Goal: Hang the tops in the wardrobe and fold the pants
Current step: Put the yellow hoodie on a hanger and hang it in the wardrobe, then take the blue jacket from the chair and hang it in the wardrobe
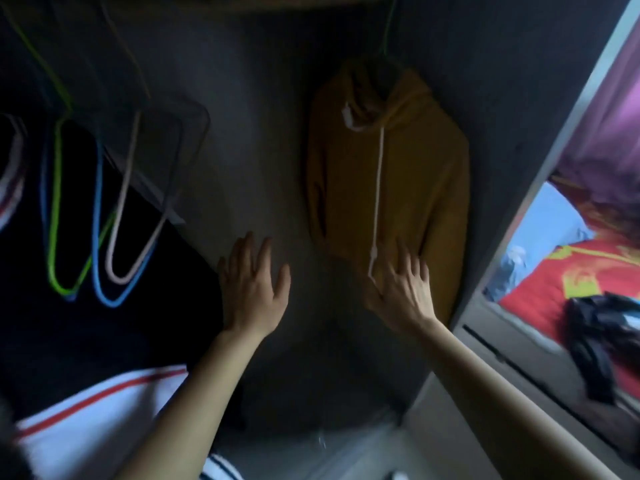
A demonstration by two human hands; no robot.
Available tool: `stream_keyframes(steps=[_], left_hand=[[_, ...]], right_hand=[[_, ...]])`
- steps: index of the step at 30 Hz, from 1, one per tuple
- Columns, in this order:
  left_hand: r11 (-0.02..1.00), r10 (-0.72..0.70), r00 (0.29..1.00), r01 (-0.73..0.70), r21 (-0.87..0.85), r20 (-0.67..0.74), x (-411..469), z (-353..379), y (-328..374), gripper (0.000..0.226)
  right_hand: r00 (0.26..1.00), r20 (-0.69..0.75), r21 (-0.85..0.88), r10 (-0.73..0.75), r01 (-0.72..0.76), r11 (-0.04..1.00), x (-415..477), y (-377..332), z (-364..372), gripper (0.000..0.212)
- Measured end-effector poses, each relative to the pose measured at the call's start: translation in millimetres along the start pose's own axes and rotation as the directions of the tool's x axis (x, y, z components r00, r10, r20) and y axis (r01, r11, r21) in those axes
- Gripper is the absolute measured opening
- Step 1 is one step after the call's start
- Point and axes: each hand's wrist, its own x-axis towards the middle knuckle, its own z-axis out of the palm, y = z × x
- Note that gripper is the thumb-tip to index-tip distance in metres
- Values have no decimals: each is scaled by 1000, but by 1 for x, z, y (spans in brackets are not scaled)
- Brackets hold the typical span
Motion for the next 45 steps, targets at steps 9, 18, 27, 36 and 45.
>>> stream_keyframes(steps=[9,18,27,36,45], left_hand=[[992,69,958,-35,-124,277,-85,49,44,76],[924,335,905,-262,-278,261,-85,40,205,79],[828,557,743,-459,-324,371,-164,60,409,83],[548,836,455,-680,-487,306,-230,66,598,84],[-87,994,-104,-670,-737,-23,-375,30,748,81]], right_hand=[[988,46,-78,148,-144,987,-111,48,-9,81],[925,-75,-145,373,-380,913,-193,169,-85,79],[807,-21,-217,591,-581,785,-341,334,-155,83],[466,-81,-217,881,-871,441,-490,428,-195,84],[-215,-334,-118,918,-956,-267,-669,340,-237,85]])
